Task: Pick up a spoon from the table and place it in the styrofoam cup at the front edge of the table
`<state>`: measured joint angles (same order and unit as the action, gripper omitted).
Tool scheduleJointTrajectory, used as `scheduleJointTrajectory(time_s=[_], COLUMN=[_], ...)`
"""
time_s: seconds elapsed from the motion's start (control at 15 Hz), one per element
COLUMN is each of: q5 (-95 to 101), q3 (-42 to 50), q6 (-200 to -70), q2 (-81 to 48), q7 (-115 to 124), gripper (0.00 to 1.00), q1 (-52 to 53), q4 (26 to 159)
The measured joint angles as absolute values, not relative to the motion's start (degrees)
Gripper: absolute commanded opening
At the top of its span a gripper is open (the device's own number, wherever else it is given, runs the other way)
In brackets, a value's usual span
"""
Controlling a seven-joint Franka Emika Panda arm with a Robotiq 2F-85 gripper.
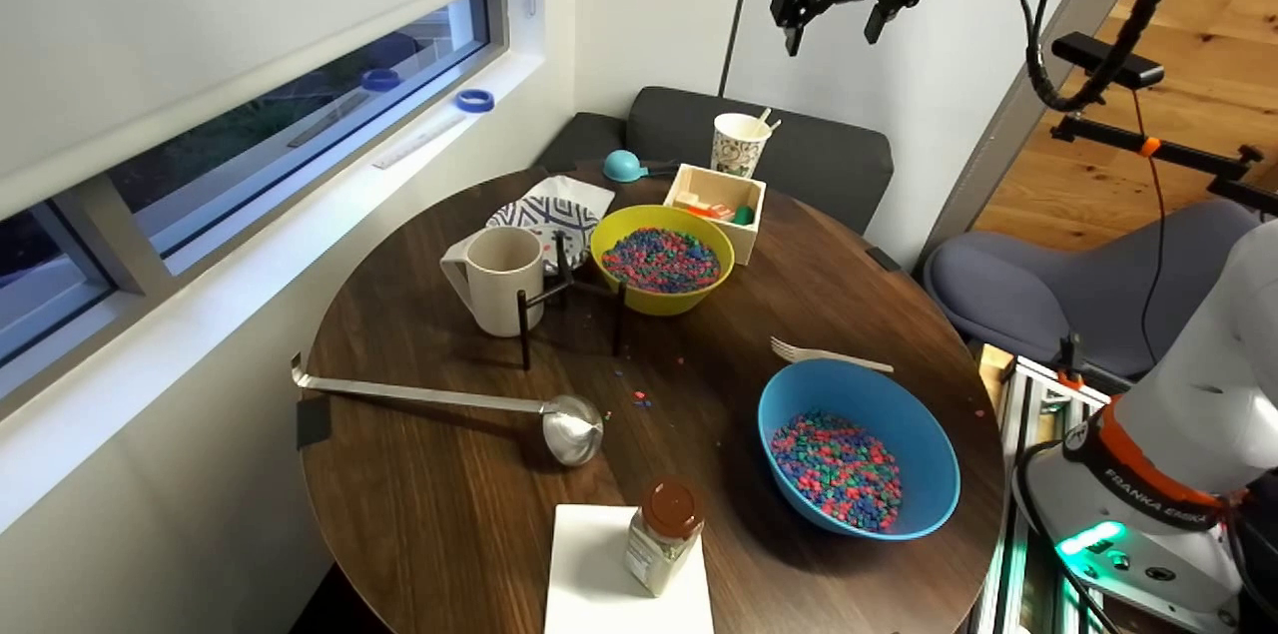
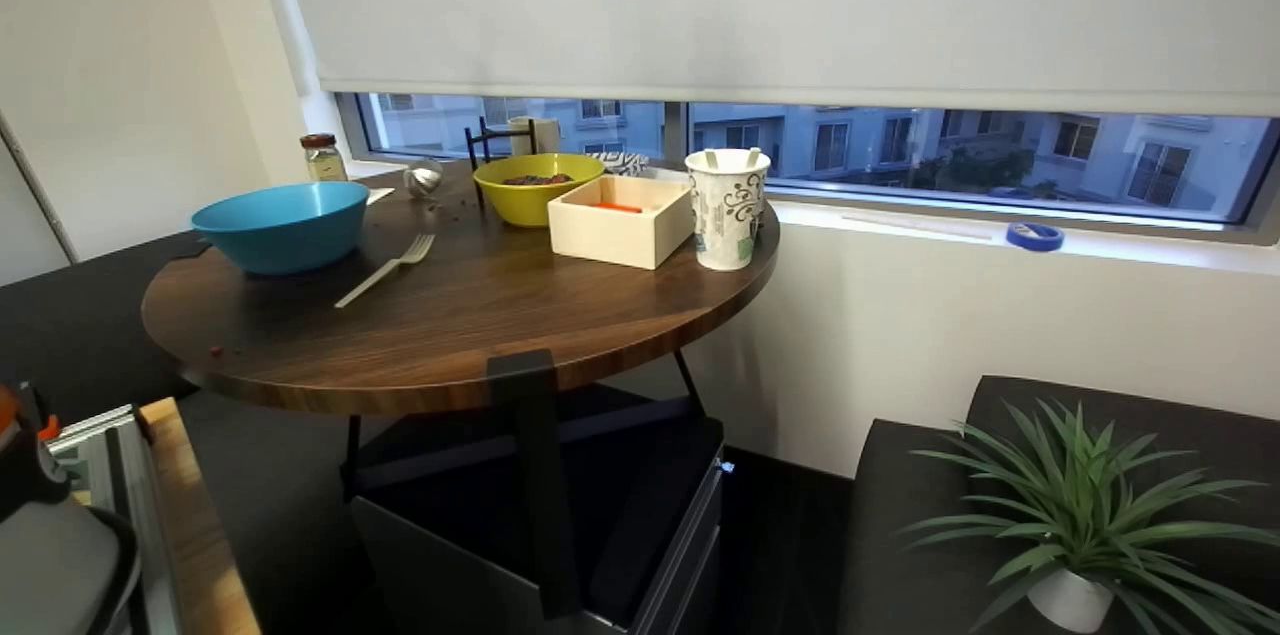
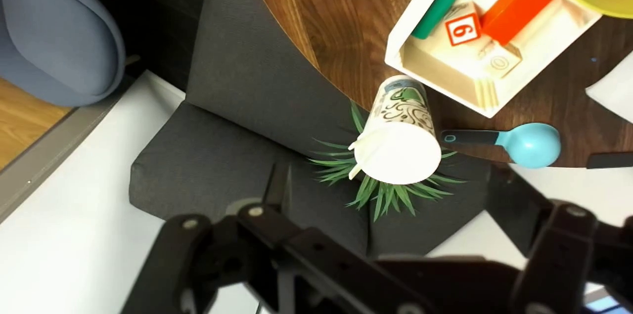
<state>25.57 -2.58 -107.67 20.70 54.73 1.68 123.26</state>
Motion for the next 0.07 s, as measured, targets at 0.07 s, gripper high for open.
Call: scheduleJointTrajectory(time_s=[0.07], q5=[25.57], q3=[-2.75], q6=[-107.67], q2=[20.4], q7=[54.74], gripper=[1.0], q1=[1.52], q4=[123.11])
